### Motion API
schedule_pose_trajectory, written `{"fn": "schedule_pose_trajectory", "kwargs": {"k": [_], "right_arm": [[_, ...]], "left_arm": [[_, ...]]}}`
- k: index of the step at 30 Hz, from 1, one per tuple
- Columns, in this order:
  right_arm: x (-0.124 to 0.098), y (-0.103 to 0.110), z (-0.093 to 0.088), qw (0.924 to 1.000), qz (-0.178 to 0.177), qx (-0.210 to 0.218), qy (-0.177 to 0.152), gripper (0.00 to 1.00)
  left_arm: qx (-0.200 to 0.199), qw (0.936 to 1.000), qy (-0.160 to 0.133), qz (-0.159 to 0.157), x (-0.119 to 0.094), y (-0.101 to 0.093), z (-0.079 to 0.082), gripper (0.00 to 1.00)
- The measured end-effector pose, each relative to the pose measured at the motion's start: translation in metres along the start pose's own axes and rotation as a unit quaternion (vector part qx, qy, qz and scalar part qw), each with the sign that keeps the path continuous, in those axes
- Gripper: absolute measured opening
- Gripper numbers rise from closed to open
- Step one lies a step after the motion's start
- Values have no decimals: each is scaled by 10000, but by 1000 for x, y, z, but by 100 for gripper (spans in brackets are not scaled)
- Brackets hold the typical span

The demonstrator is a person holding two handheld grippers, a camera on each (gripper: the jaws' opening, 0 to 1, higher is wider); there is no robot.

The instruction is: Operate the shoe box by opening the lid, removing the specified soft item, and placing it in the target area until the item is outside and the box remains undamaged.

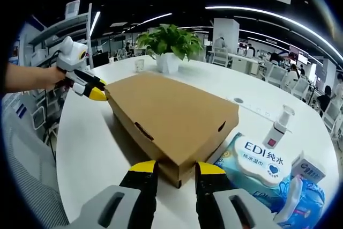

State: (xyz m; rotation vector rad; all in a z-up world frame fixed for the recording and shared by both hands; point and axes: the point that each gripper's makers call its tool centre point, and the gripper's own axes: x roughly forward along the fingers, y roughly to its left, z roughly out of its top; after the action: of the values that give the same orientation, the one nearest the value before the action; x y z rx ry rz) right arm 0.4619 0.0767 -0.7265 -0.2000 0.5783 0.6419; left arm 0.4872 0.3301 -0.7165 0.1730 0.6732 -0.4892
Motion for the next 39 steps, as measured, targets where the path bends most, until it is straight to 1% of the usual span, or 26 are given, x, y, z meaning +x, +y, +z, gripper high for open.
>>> {"fn": "schedule_pose_trajectory", "kwargs": {"k": [15,23,28,32,35,39], "right_arm": [[21,-12,14,10000,-9,-37,81,24],[26,-15,17,9999,-21,-48,116,25],[26,-17,17,9999,-7,10,110,25],[20,-16,22,10000,-27,-26,25,24],[17,-15,25,10000,-22,-45,-34,25],[10,-15,25,9999,-55,-72,-46,28]], "left_arm": [[-25,10000,18,12,15,18,11,33],[-32,10000,43,30,18,22,14,33],[-84,10000,45,28,18,22,15,34],[-101,9999,10,49,16,21,16,35],[-105,9999,-44,58,12,18,19,36],[-70,9999,-116,77,7,16,22,37]]}}
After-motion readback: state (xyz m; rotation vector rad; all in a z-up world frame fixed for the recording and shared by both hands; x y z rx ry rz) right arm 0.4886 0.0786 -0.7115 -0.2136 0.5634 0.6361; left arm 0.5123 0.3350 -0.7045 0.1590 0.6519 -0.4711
